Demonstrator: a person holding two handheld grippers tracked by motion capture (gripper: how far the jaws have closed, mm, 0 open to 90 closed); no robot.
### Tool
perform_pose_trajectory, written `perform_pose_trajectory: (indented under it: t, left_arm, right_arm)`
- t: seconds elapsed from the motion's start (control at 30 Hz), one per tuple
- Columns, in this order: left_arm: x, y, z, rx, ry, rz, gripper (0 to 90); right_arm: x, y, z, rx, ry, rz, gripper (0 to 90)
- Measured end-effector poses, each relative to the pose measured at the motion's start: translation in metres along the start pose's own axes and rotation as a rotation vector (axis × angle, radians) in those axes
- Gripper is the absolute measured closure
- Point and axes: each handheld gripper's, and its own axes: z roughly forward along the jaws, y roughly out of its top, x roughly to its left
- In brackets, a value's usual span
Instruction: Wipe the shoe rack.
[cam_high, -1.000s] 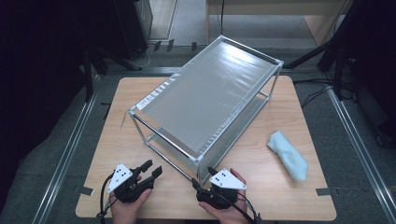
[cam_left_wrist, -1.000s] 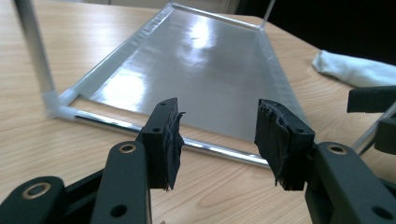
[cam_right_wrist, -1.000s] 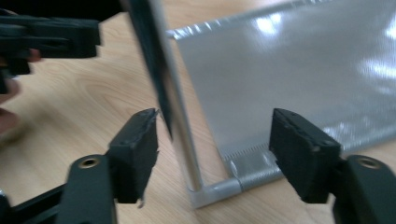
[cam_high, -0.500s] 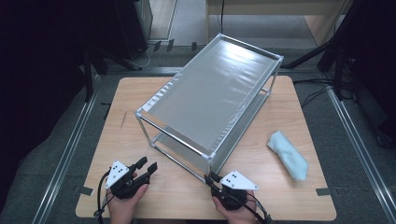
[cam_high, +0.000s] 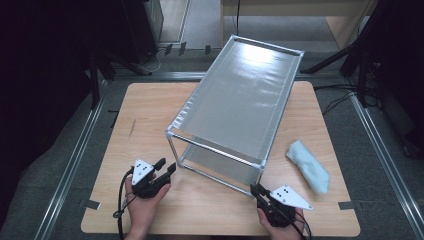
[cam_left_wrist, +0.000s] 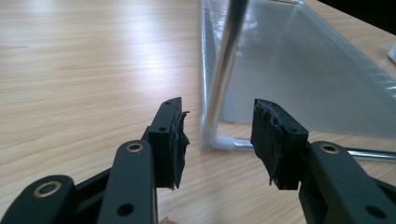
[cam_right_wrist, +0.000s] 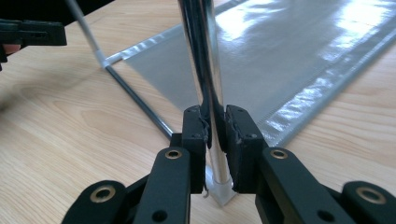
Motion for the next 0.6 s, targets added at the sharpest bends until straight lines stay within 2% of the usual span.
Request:
perform_pose_trajectory:
  t: [0.07,0.1,0.17,0.23,0.3,0.47,0.6]
  left_arm:
    - [-0.004,0.003,0.005,-0.003,-0.002,0.025,55.5]
    - [-0.006,0.004,0.007,-0.011,0.000,0.039,59.7]
    - [-0.008,0.007,0.011,-0.027,-0.026,0.057,61.6]
    - [-0.012,0.009,0.015,-0.026,-0.056,0.097,69.4]
    - [-0.015,0.010,0.016,-0.021,-0.077,0.124,80.8]
    - [-0.014,0.007,0.010,-0.010,-0.120,0.124,81.4]
    - [-0.015,0.000,-0.003,-0.011,-0.139,0.109,81.1]
  right_arm:
    - [-0.005,-0.001,-0.005,0.003,-0.002,0.009,79.1]
    - [-0.007,-0.001,-0.007,0.004,-0.009,0.012,79.1]
    - [-0.011,-0.002,-0.011,0.004,-0.014,0.017,79.0]
    - [-0.013,-0.003,-0.013,0.004,-0.026,0.012,79.2]
    - [-0.014,-0.003,-0.015,0.005,-0.034,0.012,79.4]
    - [-0.021,-0.002,-0.015,0.004,-0.053,0.018,79.1]
    - [-0.025,0.002,-0.010,0.005,-0.069,0.035,78.6]
